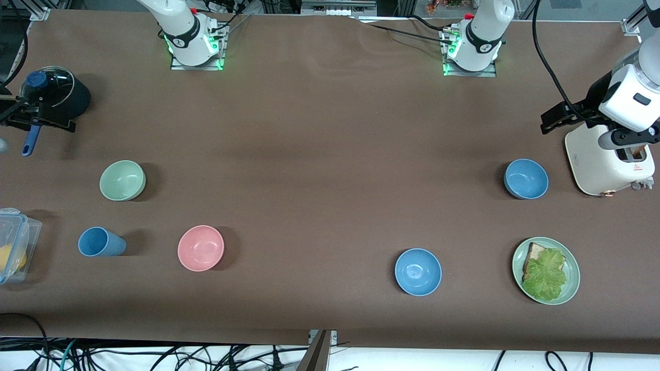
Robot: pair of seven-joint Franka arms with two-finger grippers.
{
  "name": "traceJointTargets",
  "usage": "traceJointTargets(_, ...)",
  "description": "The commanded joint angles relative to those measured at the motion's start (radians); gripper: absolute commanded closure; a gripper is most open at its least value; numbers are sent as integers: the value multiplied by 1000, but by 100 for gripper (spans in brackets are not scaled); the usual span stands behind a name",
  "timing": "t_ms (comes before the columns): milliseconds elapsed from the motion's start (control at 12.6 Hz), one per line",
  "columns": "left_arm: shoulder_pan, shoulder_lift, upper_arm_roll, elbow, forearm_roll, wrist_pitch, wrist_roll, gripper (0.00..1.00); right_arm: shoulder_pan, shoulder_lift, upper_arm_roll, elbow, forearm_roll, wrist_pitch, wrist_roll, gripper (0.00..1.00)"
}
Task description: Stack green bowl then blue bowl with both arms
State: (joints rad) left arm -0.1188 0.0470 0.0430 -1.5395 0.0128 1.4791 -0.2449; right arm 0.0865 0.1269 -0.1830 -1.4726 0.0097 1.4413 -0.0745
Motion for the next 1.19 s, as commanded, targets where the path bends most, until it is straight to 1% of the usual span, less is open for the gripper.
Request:
traceJointTargets(0, -1, 13, 5, 32, -20, -25, -5, 0, -7, -10, 14, -15, -14, 11, 9, 0)
traceJointTargets(1111, -1, 13, 5, 32, -20, -25, -5, 0, -10, 2, 14, 3, -14, 14, 5, 0)
